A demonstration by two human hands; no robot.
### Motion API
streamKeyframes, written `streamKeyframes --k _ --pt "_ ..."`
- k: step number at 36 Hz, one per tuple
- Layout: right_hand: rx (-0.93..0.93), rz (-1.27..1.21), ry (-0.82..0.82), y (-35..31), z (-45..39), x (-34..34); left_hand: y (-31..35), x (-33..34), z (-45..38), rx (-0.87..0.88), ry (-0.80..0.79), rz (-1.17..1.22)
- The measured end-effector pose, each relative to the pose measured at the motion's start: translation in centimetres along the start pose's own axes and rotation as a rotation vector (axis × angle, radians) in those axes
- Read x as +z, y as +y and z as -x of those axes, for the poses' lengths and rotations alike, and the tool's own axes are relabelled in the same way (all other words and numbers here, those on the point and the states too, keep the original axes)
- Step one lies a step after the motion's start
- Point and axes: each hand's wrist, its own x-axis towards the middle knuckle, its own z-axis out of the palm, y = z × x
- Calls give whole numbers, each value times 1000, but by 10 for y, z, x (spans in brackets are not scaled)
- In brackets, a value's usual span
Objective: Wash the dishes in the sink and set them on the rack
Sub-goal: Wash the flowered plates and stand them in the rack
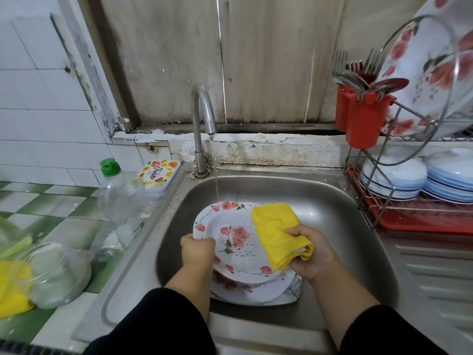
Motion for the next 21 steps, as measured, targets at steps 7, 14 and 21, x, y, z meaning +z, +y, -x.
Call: streamKeyframes --k 7,14,21 --pt "0 -7 -12 -3 3 2 19 0 16 3 -308 315" --pt "-29 -36 -20 -5 3 1 52 11 23 5 -506 316" --pt "-74 -98 -44 -9 6 2 82 21 35 153 -578 197"
